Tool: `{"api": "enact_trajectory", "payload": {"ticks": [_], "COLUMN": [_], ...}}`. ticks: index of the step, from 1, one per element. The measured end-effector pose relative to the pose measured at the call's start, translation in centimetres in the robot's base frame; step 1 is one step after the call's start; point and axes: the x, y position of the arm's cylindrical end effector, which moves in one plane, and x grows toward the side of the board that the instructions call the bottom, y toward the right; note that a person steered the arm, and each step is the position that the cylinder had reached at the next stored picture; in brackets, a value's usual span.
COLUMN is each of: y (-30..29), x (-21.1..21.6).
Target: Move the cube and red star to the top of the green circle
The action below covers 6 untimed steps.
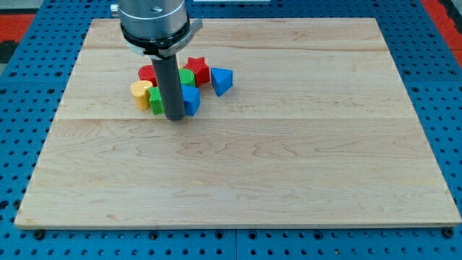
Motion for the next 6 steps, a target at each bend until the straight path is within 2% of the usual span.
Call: {"api": "enact_trajectory", "payload": {"ticks": [1,4,5,6], "y": [3.2,7.1,9.9,10.1], "x": [-1.9,-10.5,-12.0,-14.5]}}
